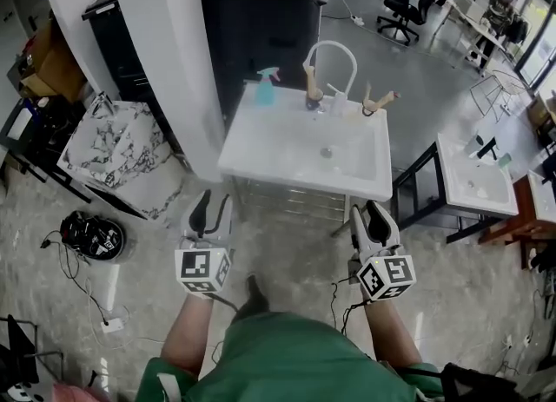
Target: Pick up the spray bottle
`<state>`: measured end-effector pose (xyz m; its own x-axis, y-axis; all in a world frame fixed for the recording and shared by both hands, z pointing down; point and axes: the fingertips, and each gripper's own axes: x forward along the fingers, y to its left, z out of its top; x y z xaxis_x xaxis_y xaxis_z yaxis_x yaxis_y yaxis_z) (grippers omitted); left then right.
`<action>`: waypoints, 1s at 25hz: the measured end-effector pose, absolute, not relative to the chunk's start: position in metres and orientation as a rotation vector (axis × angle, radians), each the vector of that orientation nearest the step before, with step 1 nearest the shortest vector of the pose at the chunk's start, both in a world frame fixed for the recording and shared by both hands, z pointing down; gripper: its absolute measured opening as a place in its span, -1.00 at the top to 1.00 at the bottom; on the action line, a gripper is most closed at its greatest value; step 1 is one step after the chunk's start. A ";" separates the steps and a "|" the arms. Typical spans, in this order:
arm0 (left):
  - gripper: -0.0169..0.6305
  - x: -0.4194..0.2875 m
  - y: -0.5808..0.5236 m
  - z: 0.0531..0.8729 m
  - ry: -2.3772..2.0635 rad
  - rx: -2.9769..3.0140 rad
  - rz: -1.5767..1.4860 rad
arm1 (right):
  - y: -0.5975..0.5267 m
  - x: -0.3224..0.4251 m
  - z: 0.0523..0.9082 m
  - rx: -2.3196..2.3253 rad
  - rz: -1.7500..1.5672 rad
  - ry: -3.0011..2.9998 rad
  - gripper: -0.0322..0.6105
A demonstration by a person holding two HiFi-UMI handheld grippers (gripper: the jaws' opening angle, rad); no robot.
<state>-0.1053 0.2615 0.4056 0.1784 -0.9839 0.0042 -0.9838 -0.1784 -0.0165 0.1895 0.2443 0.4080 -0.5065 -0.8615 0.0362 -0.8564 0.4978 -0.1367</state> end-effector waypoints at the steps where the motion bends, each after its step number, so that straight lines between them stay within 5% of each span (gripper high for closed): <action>1: 0.42 -0.114 0.248 0.407 2.007 -2.416 -0.013 | 0.233 0.181 0.407 -1.548 -0.212 2.689 0.48; 13: 0.42 -0.204 0.125 0.423 1.991 -2.493 0.032 | 0.134 0.095 0.409 -1.647 -0.226 2.698 0.48; 25: 0.42 -0.206 0.043 0.438 1.988 -2.521 0.001 | 0.061 0.090 0.437 -1.654 -0.308 2.706 0.48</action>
<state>-0.2058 0.0430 0.4375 0.2344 -0.9712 0.0425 -0.9712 -0.2320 0.0545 0.0901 0.0611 0.4374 -0.4602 -0.8770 0.1385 -0.8857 0.4426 -0.1406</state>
